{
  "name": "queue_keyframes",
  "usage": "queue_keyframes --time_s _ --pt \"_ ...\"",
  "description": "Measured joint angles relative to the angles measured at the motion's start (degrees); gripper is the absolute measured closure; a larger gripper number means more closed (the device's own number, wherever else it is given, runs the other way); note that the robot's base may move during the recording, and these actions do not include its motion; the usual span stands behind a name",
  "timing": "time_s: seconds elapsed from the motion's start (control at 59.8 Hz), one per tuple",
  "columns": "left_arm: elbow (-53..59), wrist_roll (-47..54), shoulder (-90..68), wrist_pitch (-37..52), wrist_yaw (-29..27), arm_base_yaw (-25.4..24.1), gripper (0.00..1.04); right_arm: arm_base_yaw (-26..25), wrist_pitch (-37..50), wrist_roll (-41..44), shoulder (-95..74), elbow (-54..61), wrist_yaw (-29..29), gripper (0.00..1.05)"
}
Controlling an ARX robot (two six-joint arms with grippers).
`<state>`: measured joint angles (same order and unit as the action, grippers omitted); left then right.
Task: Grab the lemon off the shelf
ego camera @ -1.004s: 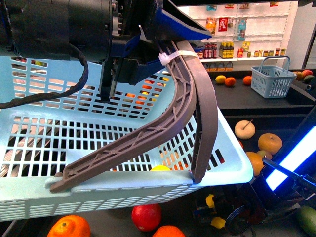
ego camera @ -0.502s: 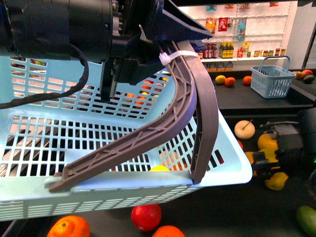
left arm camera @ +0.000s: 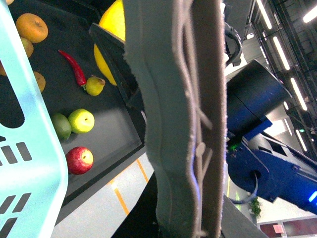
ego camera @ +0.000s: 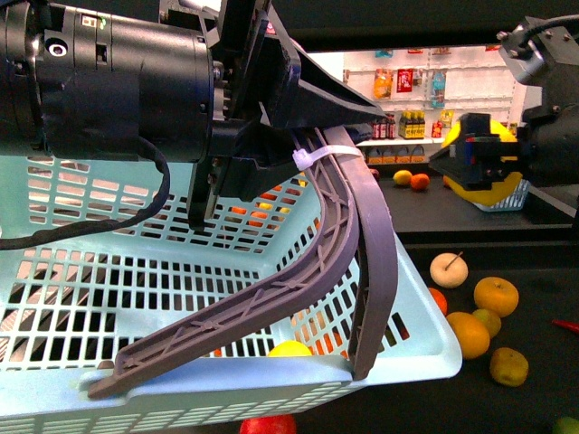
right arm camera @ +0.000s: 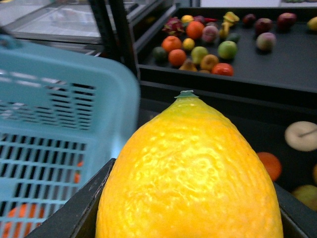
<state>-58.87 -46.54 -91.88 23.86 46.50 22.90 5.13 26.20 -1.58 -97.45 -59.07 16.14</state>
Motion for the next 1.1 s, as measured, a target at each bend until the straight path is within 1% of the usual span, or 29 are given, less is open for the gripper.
queue_keyframes --time_s 0.167,0.385,0.468,0.485,0.552,0.686,0.736,0.769,0.937,1.054,1.104 --pt "0.0 0.0 0.0 0.0 0.0 0.0 0.95 6.0 0.1 -1.1 1.0 3.5 0.0 0.4" --pt "0.0 0.0 0.0 0.0 0.0 0.0 0.95 10.6 2.2 -3.2 -0.2 5.5 0.8 0.4" --pt "0.0 0.0 0.0 0.0 0.0 0.0 0.95 11.9 2.2 -3.1 -0.8 5.6 0.0 0.4" --pt "0.0 0.0 0.0 0.0 0.0 0.0 0.95 12.0 2.2 -3.0 -0.9 5.6 0.0 0.39" --pt "0.0 0.0 0.0 0.0 0.0 0.0 0.95 12.3 2.6 -3.2 -1.3 5.7 -0.1 0.28" --pt "0.0 0.0 0.0 0.0 0.0 0.0 0.95 11.3 3.2 -4.2 -1.1 5.8 -0.3 0.11" --pt "0.0 -0.1 -0.1 -0.1 0.1 0.0 0.96 10.1 3.2 -4.9 -0.7 5.8 -0.5 0.03" --pt "0.0 -0.2 -0.1 -0.1 0.0 0.0 0.96 9.3 3.2 -4.9 -0.2 5.8 -1.4 0.01" --pt "0.0 -0.4 -0.1 -0.2 0.0 0.0 0.96 4.8 4.5 -2.6 5.7 7.5 -4.5 0.02" --pt "0.0 -0.3 -0.2 -0.2 -0.2 0.0 0.96 1.0 5.1 1.0 14.6 11.4 -6.5 0.02" --pt "0.0 -0.4 -0.2 -0.2 -0.1 0.0 0.96 -0.7 4.2 2.8 19.8 14.0 -6.5 0.02"
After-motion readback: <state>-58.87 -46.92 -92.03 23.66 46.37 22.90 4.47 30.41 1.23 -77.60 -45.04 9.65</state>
